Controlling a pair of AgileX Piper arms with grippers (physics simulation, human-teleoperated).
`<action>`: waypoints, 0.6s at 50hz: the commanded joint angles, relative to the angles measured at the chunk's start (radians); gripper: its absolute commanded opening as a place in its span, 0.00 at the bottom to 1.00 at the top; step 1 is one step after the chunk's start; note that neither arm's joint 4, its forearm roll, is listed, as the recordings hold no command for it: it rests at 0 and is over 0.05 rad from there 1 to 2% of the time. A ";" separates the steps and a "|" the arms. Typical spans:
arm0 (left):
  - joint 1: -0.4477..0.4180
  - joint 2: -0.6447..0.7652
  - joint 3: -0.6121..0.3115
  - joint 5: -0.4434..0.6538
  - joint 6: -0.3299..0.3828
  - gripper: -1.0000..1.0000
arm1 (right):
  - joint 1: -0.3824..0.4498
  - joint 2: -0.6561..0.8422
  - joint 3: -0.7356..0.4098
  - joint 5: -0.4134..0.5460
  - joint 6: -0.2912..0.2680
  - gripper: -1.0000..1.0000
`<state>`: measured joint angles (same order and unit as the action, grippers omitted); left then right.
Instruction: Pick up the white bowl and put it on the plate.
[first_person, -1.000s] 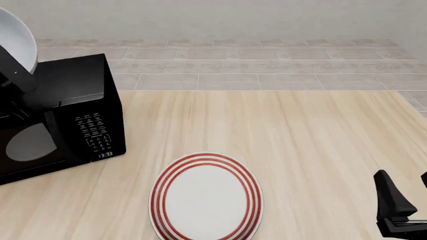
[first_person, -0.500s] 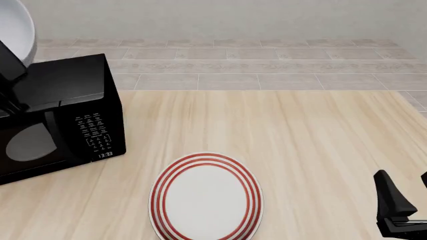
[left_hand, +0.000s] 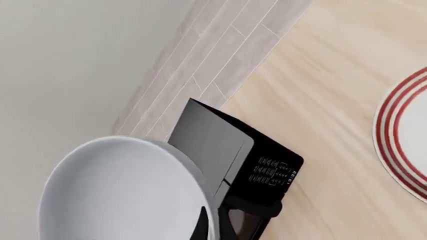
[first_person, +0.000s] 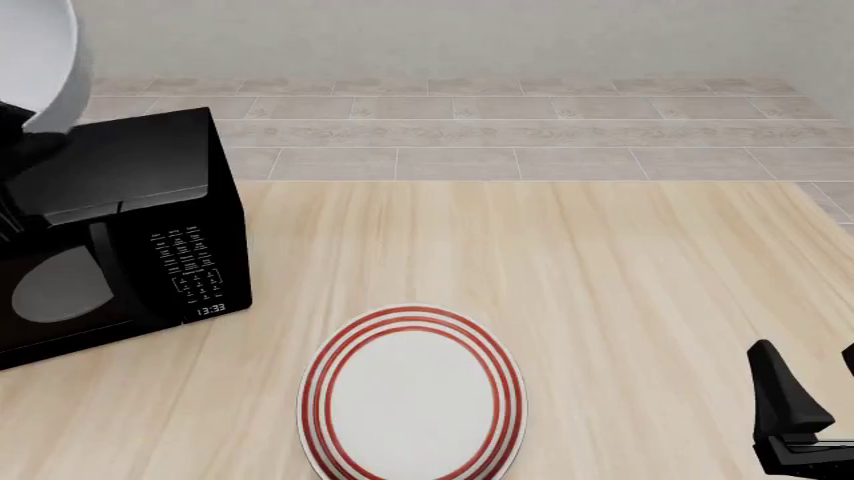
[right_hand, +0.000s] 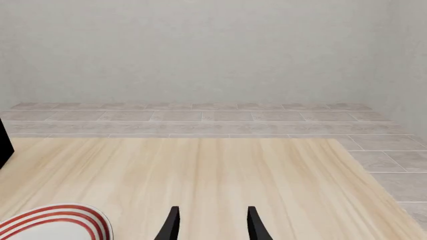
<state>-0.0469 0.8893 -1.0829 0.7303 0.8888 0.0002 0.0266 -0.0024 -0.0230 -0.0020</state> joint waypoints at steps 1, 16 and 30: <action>-0.097 -0.050 -0.007 0.041 -0.040 0.00 | 0.000 -0.002 0.001 0.001 0.000 1.00; -0.251 -0.059 -0.035 0.080 -0.130 0.00 | 0.000 -0.002 0.001 0.001 0.000 1.00; -0.360 -0.050 -0.062 0.090 -0.187 0.00 | 0.000 -0.002 0.001 0.001 0.000 1.00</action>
<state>-0.3335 0.8419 -1.1279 0.8148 0.7380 0.0003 0.0268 -0.0024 -0.0231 -0.0020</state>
